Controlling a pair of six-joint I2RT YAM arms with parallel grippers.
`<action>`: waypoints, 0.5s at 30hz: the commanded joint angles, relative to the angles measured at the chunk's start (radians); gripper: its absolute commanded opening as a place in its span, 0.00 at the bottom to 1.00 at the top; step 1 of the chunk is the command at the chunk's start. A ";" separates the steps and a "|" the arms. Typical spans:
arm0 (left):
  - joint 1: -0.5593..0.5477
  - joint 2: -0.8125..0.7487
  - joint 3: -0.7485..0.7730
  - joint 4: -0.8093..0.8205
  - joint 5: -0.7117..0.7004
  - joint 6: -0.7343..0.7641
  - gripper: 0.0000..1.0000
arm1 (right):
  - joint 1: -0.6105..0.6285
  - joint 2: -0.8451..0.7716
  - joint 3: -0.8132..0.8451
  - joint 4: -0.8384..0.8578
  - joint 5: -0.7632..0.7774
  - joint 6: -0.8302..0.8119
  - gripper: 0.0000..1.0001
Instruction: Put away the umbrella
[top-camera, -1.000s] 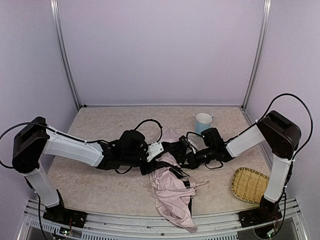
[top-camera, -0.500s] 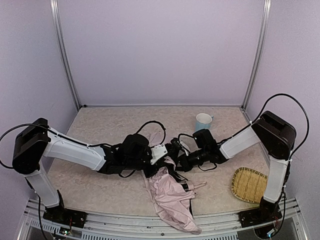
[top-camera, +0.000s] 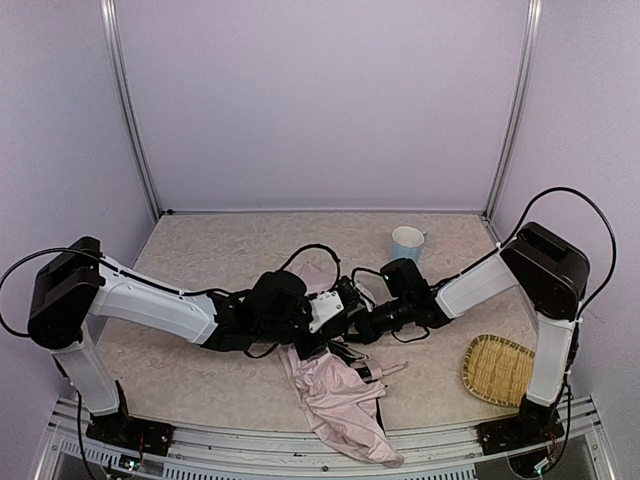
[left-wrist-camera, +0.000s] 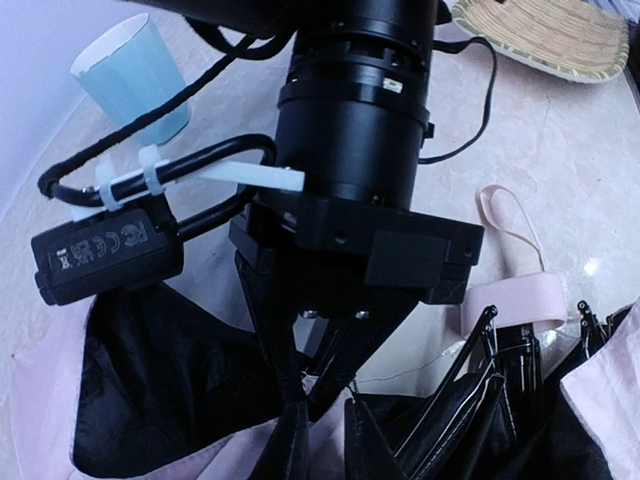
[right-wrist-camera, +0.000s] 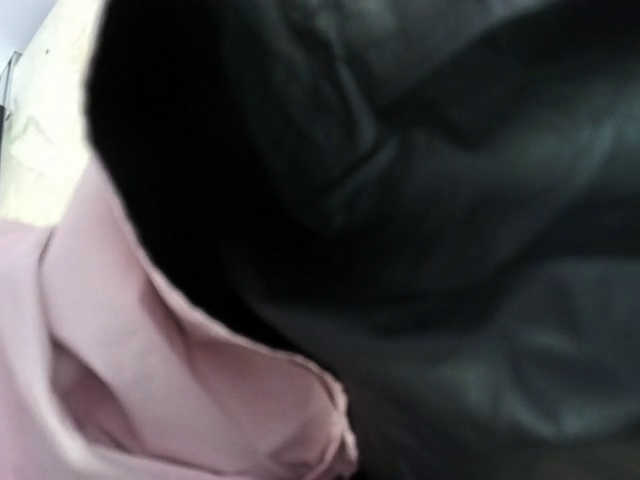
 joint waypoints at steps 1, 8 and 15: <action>-0.002 -0.091 0.001 0.004 0.068 -0.035 0.23 | 0.005 0.020 0.018 -0.074 0.067 -0.010 0.00; -0.041 -0.350 -0.103 -0.020 0.174 -0.084 0.63 | -0.002 0.058 0.064 -0.151 0.107 -0.021 0.00; -0.352 -0.298 -0.149 -0.026 0.074 0.025 0.83 | -0.011 0.079 0.064 -0.166 0.140 0.005 0.00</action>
